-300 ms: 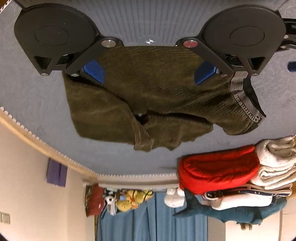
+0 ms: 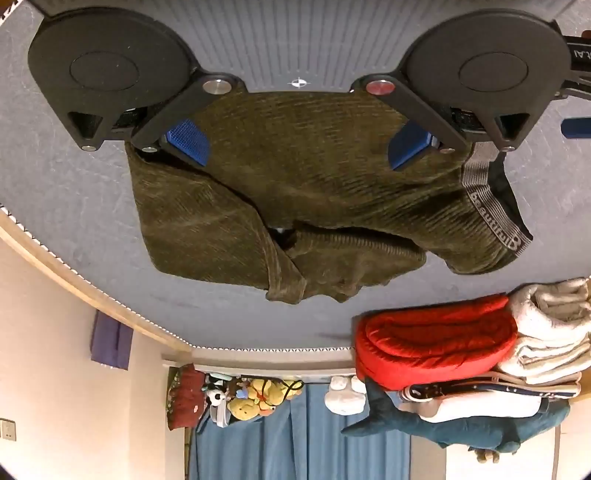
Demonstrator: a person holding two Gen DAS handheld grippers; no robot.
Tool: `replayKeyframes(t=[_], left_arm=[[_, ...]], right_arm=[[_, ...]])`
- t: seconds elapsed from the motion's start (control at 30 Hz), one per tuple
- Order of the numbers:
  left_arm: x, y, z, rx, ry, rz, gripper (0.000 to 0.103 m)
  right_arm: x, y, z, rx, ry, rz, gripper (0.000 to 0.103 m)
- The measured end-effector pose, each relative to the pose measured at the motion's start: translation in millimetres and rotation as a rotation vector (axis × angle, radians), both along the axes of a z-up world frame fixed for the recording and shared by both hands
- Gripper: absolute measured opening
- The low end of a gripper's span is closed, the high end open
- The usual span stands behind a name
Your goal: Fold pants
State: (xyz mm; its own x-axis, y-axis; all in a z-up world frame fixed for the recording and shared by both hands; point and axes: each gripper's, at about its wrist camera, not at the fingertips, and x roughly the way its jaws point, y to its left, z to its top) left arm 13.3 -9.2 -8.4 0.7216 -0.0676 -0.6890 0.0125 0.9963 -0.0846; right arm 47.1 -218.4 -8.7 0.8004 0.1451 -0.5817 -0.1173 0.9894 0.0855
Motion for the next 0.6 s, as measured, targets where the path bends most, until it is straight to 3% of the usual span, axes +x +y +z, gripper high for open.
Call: replayKeyframes(t=[0.6], left_arm=[[-6.5, 4.7, -4.8, -0.014, -0.053, 0.058, 0.103]], right_arm=[[-2.4, -1.0, -6.0, -0.008, 0.024, -0.044, 0.102]])
